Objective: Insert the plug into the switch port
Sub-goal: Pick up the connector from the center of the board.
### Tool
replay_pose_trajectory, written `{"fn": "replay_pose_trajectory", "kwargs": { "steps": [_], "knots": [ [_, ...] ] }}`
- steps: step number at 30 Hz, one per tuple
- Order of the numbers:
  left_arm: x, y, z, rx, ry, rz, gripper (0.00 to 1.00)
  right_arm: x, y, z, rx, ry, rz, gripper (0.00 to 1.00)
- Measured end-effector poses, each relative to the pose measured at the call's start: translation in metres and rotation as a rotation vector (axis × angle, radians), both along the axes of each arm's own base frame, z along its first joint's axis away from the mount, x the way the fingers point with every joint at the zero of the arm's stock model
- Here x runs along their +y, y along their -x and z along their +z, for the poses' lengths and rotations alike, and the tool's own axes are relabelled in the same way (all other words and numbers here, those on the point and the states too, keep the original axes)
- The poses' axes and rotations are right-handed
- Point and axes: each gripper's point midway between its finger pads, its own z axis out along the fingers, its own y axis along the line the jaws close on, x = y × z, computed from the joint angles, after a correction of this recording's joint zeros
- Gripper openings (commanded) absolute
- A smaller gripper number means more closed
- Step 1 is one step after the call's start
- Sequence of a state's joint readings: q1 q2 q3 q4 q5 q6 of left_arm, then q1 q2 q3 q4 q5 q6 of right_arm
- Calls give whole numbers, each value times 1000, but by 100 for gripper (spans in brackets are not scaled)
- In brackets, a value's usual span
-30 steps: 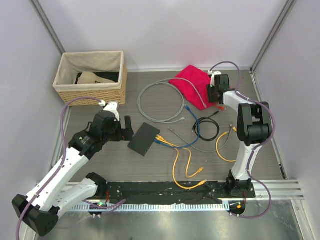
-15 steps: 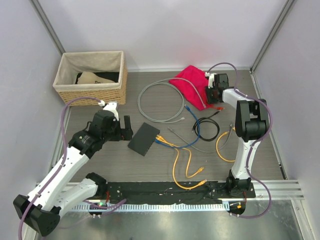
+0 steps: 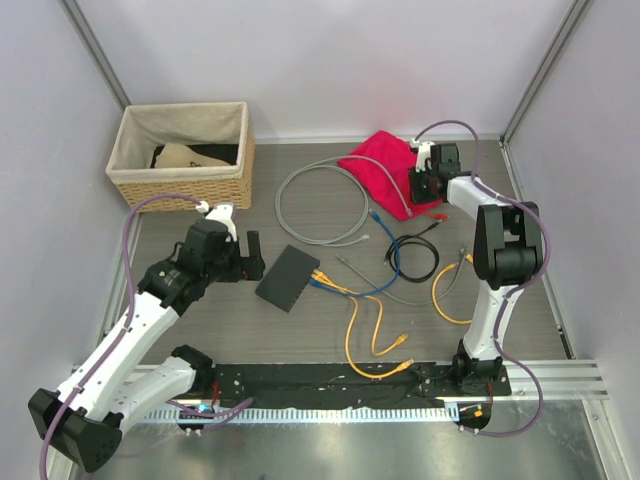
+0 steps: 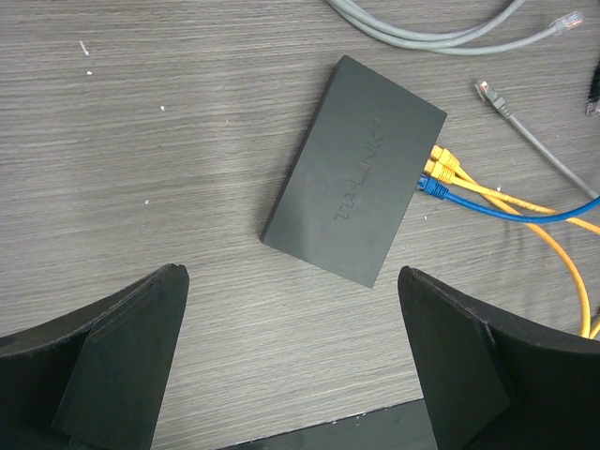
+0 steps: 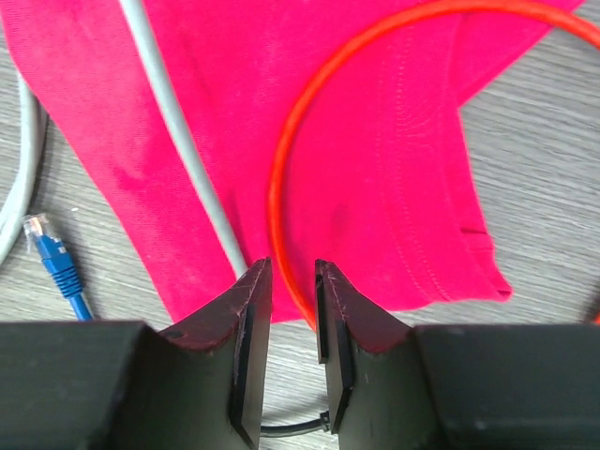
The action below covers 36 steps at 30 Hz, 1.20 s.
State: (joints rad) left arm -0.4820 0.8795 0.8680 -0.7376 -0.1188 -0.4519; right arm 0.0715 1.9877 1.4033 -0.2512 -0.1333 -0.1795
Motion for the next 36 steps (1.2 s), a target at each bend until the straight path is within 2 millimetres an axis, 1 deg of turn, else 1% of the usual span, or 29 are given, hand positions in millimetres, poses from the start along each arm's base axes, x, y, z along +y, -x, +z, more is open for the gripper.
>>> {"fn": "replay_pose_trajectory", "kwargs": {
  "steps": [4,9,10,11,13,18,21,23,25,27,28,30,33,35,36],
  "knots": [
    [0,0,-1,1,-1,0,100,2,1,-6,14,-9,6,28],
    [0,0,-1,3,2,-1,100,2,4,-22,49,-7,6,23],
    [0,0,-1,4,4,-2,100,2,5,-24,54,-7,6,22],
    [0,0,-1,5,4,-2,100,2,5,-25,56,-8,7,17],
    [0,0,-1,6,6,-1,100,2,5,-25,57,-9,8,13],
    [0,0,-2,9,8,-1,100,2,5,-25,57,-11,4,9],
    [-1,1,-2,11,14,-5,100,1,9,-16,48,-14,-14,8],
    [-2,2,-3,16,21,-10,100,0,16,-1,27,-19,-28,8],
    [-4,3,-4,22,29,-16,100,-1,23,26,-17,-33,-48,7],
    [-6,4,-5,28,37,-23,100,0,29,62,-94,-54,-69,6],
    [-6,4,-5,30,39,-25,100,1,32,78,-126,-65,-77,4],
    [-8,5,-6,34,47,-31,100,3,42,119,-221,-97,-107,3],
    [-13,6,-4,36,74,-44,100,19,62,169,-349,-171,-117,2],
    [-19,6,-1,35,106,-55,100,36,78,185,-398,-212,-103,2],
    [-24,6,0,33,130,-63,100,47,88,191,-413,-235,-92,2]
  ]
}}
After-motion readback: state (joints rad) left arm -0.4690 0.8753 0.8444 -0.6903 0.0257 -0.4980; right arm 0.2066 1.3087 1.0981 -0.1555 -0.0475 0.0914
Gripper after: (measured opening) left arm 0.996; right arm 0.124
